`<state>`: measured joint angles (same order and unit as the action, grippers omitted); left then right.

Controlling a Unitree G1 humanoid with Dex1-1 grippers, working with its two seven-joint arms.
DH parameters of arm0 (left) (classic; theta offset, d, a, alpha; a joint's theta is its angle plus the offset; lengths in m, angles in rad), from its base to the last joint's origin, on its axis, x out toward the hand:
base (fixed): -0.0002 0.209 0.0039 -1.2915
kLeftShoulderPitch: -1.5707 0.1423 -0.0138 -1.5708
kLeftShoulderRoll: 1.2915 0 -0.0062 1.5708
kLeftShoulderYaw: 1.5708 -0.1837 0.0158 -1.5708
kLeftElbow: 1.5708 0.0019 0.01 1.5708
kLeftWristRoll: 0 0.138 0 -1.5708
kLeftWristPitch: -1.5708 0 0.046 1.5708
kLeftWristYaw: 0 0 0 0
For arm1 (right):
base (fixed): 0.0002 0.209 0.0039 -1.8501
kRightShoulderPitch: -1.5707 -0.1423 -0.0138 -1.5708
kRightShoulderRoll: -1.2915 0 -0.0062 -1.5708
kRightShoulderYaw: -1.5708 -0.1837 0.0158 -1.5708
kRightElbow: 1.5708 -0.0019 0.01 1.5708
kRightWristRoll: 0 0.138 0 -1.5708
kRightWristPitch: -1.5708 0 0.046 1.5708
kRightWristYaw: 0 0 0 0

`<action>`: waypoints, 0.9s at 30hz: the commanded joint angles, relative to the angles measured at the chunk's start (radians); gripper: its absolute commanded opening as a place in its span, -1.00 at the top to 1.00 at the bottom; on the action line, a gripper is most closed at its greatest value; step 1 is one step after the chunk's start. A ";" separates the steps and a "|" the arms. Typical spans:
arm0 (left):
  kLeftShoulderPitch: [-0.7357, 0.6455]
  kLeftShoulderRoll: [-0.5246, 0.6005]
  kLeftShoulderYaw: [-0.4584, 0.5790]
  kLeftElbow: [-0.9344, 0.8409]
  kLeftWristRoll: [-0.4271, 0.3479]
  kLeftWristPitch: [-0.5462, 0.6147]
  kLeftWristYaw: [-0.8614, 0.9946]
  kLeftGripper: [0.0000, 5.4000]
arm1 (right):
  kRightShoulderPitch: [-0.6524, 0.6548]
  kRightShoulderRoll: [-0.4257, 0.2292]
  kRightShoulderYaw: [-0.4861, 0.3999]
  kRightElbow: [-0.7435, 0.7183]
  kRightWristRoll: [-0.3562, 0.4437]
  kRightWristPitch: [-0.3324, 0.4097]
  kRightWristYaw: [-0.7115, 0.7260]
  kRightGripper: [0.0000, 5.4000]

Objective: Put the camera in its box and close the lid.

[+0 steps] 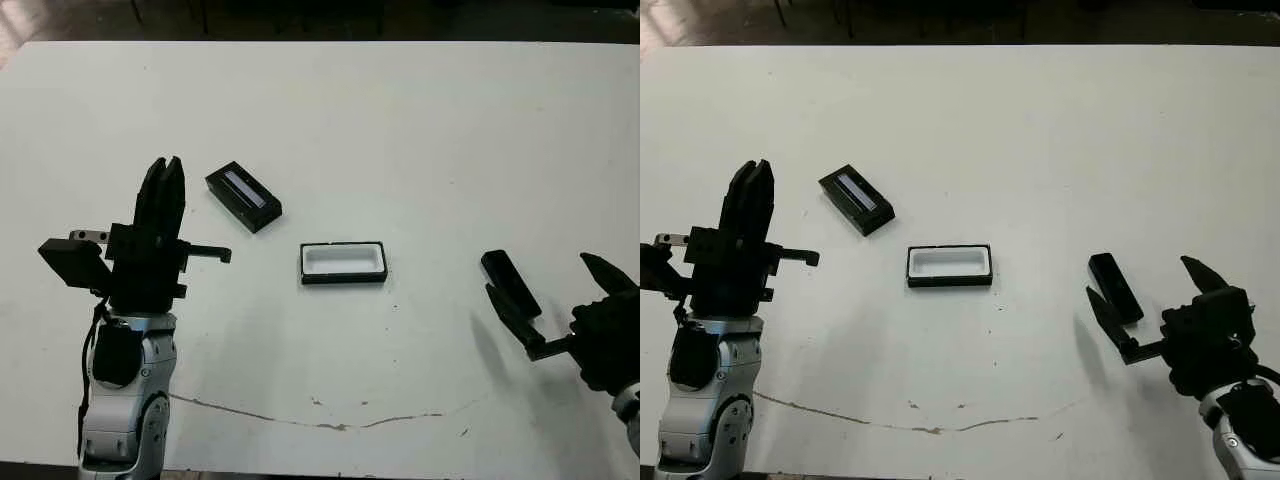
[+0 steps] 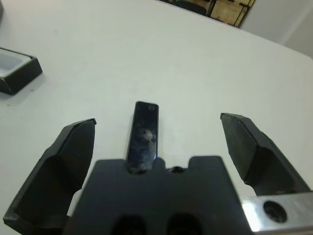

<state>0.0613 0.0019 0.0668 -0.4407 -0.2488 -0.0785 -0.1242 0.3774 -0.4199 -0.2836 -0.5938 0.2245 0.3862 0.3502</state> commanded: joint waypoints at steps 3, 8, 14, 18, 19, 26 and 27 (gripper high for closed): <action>0.013 0.013 0.006 0.018 -0.001 0.010 -0.004 1.00 | 0.008 -0.024 0.013 0.029 -0.002 0.038 0.022 -1.00; 0.019 0.017 0.008 0.018 -0.002 0.006 -0.010 1.00 | -0.003 -0.036 0.041 0.074 -0.025 0.025 0.042 -1.00; 0.025 0.015 0.011 0.015 -0.010 0.010 -0.016 1.00 | -0.017 -0.023 0.054 0.145 -0.023 0.000 0.053 -1.00; 0.026 0.014 0.010 0.014 -0.010 0.015 -0.015 1.00 | -0.023 -0.021 0.056 0.168 -0.009 0.018 0.058 -0.97; 0.025 0.015 0.010 0.016 -0.015 0.013 -0.019 1.00 | -0.024 -0.021 0.057 0.173 -0.007 0.020 0.059 -0.92; 0.032 0.015 0.010 0.016 0.001 0.010 -0.018 1.00 | -0.020 0.002 0.072 0.207 -0.031 -0.030 0.029 -0.36; 0.033 0.016 0.010 0.013 0.000 0.013 -0.017 1.00 | -0.018 0.006 0.074 0.210 -0.034 -0.037 0.023 -0.27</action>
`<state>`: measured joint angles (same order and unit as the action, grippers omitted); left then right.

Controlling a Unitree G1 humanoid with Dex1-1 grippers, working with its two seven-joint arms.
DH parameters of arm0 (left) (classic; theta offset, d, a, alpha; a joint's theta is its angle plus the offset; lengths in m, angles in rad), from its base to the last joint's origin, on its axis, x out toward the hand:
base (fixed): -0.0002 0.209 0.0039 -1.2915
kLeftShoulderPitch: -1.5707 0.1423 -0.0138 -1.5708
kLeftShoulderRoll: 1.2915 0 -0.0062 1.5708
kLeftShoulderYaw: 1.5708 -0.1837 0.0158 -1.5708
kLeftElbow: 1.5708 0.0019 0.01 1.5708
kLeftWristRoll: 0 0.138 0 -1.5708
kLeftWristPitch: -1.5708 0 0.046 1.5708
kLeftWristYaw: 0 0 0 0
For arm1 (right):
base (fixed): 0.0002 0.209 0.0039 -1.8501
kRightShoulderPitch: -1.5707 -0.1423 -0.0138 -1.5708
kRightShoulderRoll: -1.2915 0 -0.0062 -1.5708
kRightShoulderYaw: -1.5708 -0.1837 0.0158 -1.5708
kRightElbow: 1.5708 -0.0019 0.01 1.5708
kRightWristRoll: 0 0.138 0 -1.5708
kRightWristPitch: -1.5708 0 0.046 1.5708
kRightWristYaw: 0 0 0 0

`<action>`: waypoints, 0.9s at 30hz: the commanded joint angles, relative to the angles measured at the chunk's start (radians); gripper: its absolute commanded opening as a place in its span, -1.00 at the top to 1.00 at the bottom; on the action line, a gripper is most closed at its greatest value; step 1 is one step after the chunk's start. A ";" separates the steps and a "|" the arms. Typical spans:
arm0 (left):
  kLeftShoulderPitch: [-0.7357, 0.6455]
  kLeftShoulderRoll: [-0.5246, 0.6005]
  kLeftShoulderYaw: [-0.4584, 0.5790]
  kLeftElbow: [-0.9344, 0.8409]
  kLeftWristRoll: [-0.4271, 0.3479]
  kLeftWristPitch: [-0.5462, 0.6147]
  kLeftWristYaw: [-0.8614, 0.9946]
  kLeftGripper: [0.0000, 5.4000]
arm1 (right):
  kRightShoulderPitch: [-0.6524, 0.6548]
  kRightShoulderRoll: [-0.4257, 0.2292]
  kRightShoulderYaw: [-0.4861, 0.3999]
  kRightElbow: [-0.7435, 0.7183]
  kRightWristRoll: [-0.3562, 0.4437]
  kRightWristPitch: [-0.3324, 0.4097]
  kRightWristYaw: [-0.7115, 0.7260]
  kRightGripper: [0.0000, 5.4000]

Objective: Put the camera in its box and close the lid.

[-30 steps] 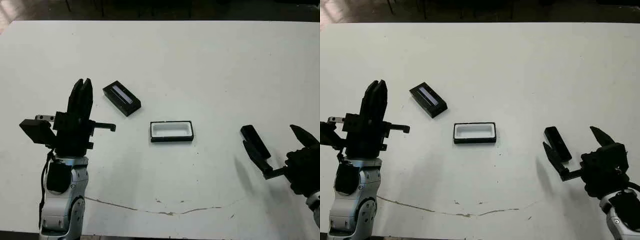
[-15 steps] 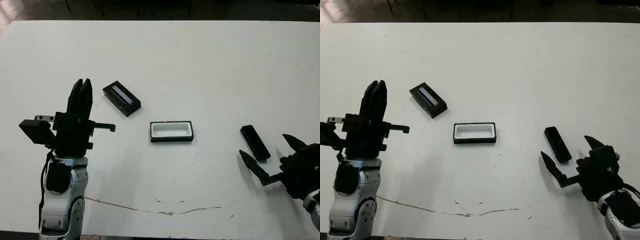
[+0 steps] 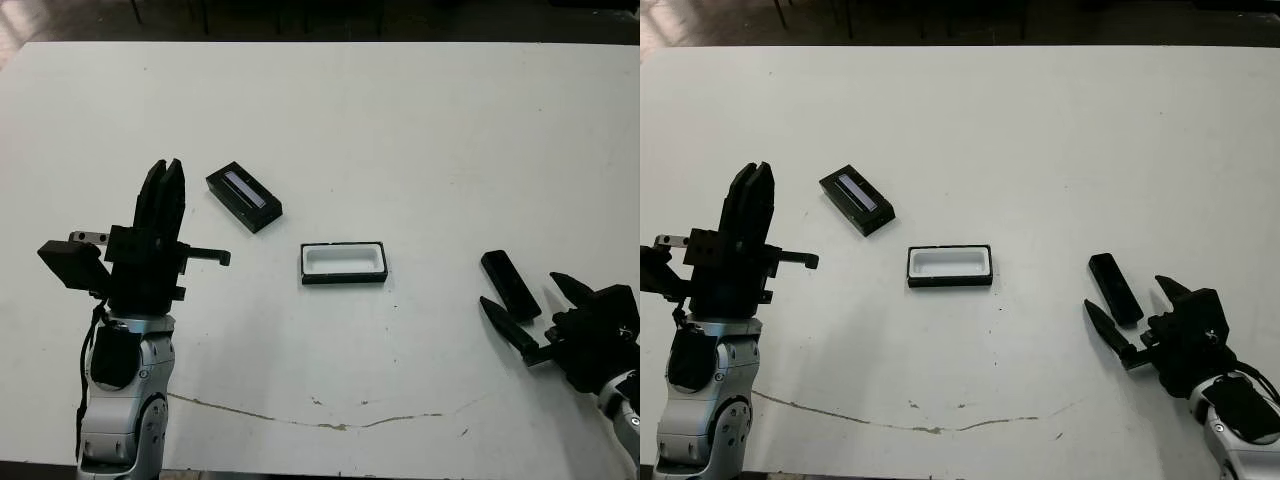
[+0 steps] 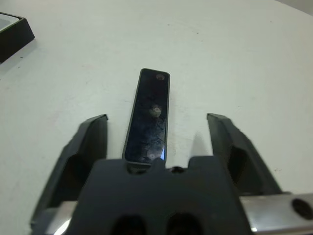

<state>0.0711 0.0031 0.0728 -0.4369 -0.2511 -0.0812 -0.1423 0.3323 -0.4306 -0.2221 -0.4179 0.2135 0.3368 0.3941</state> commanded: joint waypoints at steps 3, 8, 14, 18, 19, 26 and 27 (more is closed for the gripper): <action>0.026 0.014 0.004 0.006 0.003 0.019 0.003 1.00 | 0.027 0.027 0.014 0.056 -0.015 -0.028 -0.016 -0.11; 0.030 0.014 0.003 0.006 0.003 0.014 0.001 1.00 | 0.024 0.008 0.020 0.113 0.002 -0.106 0.052 0.30; 0.032 0.011 0.002 0.005 0.010 0.011 0.005 1.00 | 0.008 -0.043 0.024 0.093 0.045 -0.013 0.102 0.78; 0.033 0.007 0.001 0.007 0.022 0.006 0.011 1.00 | -0.005 -0.073 0.024 0.080 0.063 0.017 0.122 0.89; 0.033 0.006 0.000 0.006 0.020 0.008 0.012 1.00 | -0.009 -0.080 0.021 0.069 0.071 0.042 0.122 0.89; 0.027 0.004 -0.005 0.013 0.028 0.000 0.015 1.00 | -0.046 -0.139 -0.011 -0.018 0.109 0.171 0.115 0.89; 0.026 0.004 -0.006 0.015 0.031 -0.001 0.016 1.00 | -0.056 -0.144 -0.021 -0.029 0.119 0.180 0.116 0.89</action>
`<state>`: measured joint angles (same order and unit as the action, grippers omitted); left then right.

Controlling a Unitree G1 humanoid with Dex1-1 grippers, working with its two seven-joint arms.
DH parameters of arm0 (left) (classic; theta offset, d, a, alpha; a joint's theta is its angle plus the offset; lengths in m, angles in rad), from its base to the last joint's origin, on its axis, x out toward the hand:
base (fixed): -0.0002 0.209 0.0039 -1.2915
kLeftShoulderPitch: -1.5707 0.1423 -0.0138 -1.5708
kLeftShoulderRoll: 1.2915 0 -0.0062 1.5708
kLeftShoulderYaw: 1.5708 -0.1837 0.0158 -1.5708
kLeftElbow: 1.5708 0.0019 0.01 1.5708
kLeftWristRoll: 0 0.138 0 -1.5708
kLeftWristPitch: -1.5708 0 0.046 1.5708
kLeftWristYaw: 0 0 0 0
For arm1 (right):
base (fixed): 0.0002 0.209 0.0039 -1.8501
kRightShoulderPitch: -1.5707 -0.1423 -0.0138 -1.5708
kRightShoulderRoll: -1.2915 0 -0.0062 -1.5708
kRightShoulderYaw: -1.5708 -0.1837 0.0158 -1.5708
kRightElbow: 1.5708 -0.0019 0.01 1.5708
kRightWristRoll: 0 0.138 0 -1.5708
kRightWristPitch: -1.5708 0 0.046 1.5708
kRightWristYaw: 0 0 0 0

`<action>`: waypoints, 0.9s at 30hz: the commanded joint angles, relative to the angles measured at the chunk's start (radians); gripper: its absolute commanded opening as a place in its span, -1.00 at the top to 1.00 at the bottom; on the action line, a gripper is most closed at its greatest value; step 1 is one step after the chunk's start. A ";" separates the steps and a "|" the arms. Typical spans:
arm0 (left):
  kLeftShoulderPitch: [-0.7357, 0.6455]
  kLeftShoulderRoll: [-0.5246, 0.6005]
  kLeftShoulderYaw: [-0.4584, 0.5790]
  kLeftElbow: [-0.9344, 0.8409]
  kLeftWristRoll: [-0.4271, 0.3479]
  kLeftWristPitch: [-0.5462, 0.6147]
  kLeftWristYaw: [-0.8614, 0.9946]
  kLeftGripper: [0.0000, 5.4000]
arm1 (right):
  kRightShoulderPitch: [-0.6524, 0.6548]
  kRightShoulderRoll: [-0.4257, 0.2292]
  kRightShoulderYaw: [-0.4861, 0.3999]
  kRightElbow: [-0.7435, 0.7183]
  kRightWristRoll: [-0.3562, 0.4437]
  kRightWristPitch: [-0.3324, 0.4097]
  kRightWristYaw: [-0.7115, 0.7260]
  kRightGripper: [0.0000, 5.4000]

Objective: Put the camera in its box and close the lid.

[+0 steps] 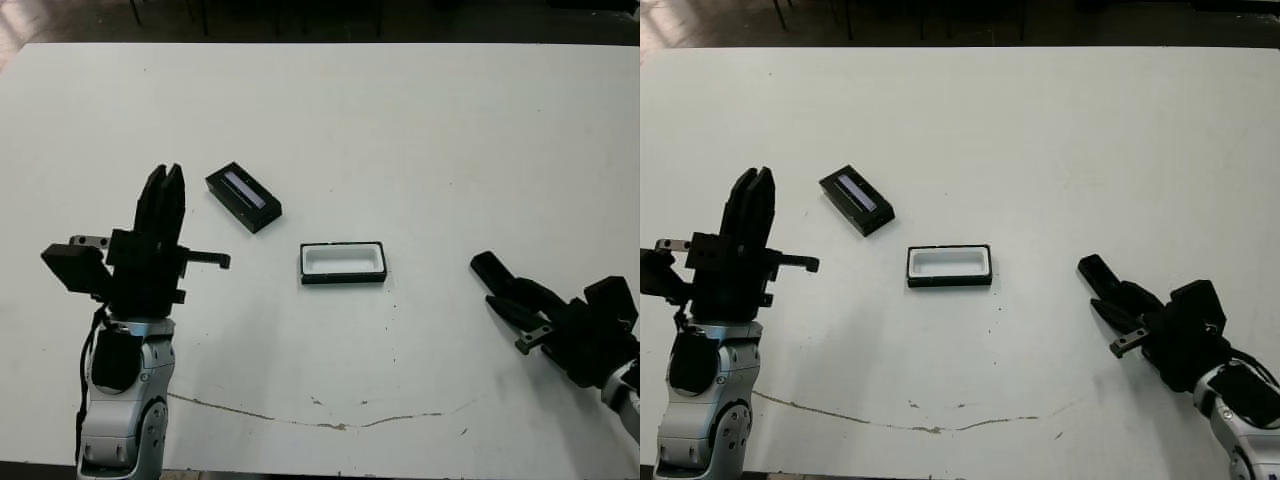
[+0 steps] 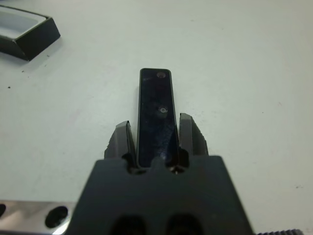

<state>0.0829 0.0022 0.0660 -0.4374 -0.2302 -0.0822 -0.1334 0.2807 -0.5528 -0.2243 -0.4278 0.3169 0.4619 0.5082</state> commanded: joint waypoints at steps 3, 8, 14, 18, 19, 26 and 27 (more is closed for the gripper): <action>0.012 0.001 -0.003 0.018 0.010 0.003 0.012 1.00 | -0.052 -0.024 -0.055 -0.020 0.058 0.041 0.028 0.90; 0.008 0.000 -0.008 0.023 0.003 0.003 0.013 1.00 | -0.209 -0.065 -0.078 -0.038 0.140 0.106 0.055 0.91; 0.007 -0.001 -0.013 0.030 0.011 -0.011 0.015 1.00 | -0.475 -0.117 0.004 -0.048 0.216 0.264 0.053 0.91; 0.013 -0.004 -0.017 0.017 0.007 0.008 0.025 1.00 | -0.636 -0.127 0.125 0.022 0.192 0.237 0.135 0.91; 0.013 -0.003 -0.017 0.018 0.009 0.005 0.025 1.00 | -0.674 -0.122 0.165 0.061 0.181 0.223 0.168 0.91; 0.017 0.001 -0.015 0.023 0.023 -0.013 0.029 1.00 | -0.860 -0.099 0.402 0.302 0.038 0.049 0.397 0.91; 0.017 0.002 -0.015 0.024 0.027 -0.015 0.030 1.00 | -0.878 -0.095 0.424 0.318 0.023 0.042 0.417 0.91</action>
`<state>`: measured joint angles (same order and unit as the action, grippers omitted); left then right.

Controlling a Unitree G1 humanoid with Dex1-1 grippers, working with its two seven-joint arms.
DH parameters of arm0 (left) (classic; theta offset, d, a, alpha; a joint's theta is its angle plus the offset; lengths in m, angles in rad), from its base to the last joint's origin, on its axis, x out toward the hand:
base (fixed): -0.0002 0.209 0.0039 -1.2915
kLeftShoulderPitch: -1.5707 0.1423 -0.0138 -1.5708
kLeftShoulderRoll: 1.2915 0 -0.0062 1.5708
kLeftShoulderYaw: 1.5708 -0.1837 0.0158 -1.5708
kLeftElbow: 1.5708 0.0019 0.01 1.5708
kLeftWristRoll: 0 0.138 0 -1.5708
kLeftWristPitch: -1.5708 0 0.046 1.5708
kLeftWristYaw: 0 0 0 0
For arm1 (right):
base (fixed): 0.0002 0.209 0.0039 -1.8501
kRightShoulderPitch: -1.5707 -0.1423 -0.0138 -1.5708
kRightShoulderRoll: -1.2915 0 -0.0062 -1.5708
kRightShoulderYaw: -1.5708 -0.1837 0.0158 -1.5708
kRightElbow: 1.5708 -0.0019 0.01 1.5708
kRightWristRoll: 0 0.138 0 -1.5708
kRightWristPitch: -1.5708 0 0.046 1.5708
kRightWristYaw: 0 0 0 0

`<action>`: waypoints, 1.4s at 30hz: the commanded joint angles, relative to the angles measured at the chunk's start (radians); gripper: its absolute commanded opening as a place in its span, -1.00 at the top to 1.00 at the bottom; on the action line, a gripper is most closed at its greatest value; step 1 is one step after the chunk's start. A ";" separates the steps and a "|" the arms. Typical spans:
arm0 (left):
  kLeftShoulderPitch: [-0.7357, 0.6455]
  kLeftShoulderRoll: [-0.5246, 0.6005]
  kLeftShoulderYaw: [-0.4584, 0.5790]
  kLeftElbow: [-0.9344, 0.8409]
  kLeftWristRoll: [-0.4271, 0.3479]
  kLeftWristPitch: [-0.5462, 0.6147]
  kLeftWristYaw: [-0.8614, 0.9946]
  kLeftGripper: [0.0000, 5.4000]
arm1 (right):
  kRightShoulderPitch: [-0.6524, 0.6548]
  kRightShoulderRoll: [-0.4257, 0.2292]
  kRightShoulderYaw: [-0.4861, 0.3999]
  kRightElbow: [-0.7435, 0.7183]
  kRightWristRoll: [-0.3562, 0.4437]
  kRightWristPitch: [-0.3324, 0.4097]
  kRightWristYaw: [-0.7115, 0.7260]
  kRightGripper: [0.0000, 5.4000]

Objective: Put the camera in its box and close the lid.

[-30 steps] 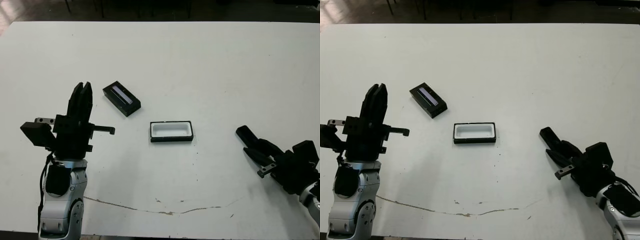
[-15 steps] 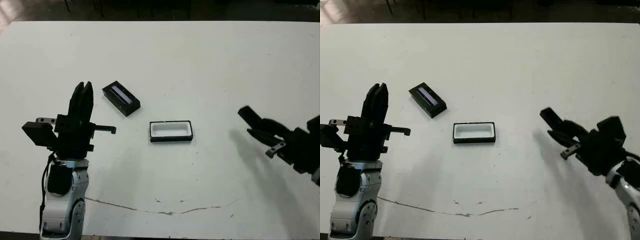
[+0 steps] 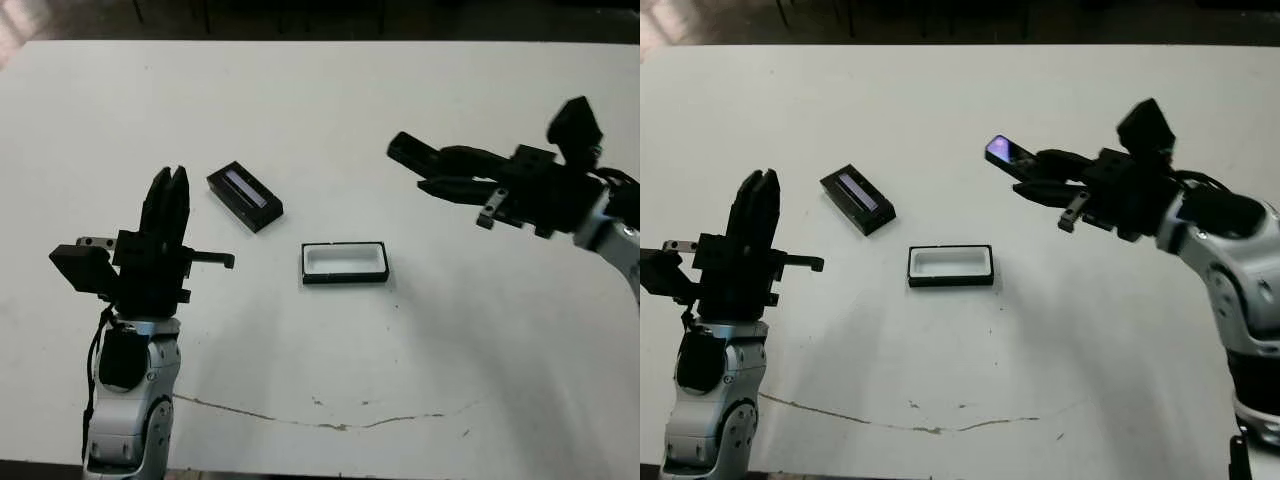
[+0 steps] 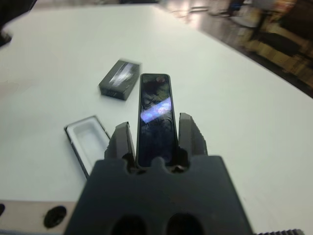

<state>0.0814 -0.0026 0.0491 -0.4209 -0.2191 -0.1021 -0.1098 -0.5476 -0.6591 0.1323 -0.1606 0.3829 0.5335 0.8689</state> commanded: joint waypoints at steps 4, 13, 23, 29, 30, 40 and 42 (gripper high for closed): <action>0.020 0.007 0.004 0.008 0.024 0.001 0.009 1.00 | -0.122 0.030 0.159 0.079 -0.116 -0.071 0.137 0.91; 0.020 0.000 -0.003 0.004 0.027 0.001 0.013 1.00 | -0.201 0.058 0.254 0.129 -0.185 -0.088 0.268 0.91; 0.016 -0.003 -0.018 0.000 0.041 0.008 0.029 1.00 | -0.236 0.081 0.277 0.218 -0.198 -0.078 0.388 0.91; 0.018 -0.003 -0.023 -0.005 0.061 0.009 0.045 1.00 | -0.232 0.076 0.291 0.241 -0.244 -0.104 0.405 0.91; 0.018 -0.002 -0.024 -0.005 0.062 0.008 0.044 1.00 | -0.230 0.074 0.295 0.243 -0.252 -0.108 0.407 0.91; 0.024 -0.006 -0.028 -0.011 0.052 0.014 0.045 1.00 | -0.239 0.087 0.316 0.285 -0.273 -0.110 0.463 0.91; 0.024 -0.009 -0.030 -0.012 0.050 0.018 0.047 1.00 | -0.242 0.092 0.321 0.292 -0.277 -0.108 0.470 0.91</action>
<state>0.0839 -0.0082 0.0199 -0.4320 -0.1660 -0.1038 -0.0692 -0.7793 -0.5762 0.4403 0.1222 0.1170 0.4288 1.3270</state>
